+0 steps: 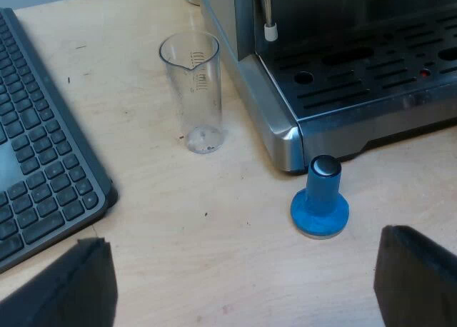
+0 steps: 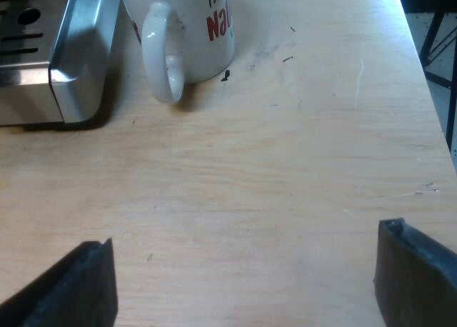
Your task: Grind coffee beans and then tamp
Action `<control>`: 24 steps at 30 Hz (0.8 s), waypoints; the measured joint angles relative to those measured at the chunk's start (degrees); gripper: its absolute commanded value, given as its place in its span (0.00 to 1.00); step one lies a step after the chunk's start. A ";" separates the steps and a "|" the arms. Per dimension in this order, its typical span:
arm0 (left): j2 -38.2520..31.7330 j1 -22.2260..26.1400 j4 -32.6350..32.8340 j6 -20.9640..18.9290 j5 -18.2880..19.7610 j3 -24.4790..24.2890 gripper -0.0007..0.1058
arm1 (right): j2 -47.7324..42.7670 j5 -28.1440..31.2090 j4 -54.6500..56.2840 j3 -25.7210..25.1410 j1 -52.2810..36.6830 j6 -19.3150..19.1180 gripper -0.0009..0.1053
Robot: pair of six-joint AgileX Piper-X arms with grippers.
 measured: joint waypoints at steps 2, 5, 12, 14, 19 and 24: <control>0.00 0.00 0.00 0.00 0.00 0.00 0.75 | 0.00 0.00 0.00 0.00 0.00 0.00 0.73; 0.00 0.00 0.00 0.00 0.00 0.00 0.75 | 0.00 0.00 0.00 0.00 0.00 0.00 0.73; 0.00 0.00 0.00 0.00 0.92 0.00 0.75 | 0.00 0.00 0.00 0.00 0.00 0.00 0.73; 0.00 0.00 0.00 -1.39 1.37 0.00 0.75 | 0.00 0.00 0.00 0.00 0.00 0.00 0.73; 0.00 0.00 0.00 -3.28 1.49 0.00 0.75 | 0.00 -1.30 0.00 0.00 0.00 0.00 0.73; 0.00 -1.05 0.16 -4.28 1.93 -0.29 0.75 | 0.00 -1.80 0.44 -1.41 0.00 0.00 0.73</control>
